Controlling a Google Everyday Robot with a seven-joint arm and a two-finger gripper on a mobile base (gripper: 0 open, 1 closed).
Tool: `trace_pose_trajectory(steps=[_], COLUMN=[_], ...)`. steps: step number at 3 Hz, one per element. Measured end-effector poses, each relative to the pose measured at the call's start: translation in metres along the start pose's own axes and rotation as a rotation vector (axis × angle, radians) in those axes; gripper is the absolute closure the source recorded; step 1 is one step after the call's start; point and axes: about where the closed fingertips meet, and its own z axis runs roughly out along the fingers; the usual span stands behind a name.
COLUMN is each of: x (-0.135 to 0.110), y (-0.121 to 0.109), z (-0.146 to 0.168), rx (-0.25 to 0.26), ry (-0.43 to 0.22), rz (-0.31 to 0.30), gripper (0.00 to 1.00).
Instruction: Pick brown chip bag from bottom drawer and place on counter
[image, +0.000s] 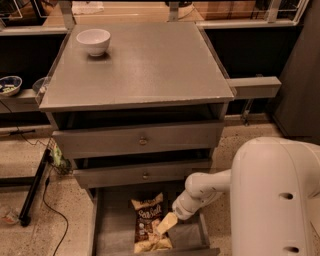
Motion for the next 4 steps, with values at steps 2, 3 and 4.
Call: trace_pose_trajectory(steps=[2,3,4], x=[-0.009,-0.015,-0.015], y=[-0.001,-0.004,-0.004], z=[0.033,0.053,0.053], rx=[-0.044,-0.084,-0.084], ry=[0.023,0.036,0.036], rz=[0.019,0.048,0.048], gripper=[0.00,0.00,0.00])
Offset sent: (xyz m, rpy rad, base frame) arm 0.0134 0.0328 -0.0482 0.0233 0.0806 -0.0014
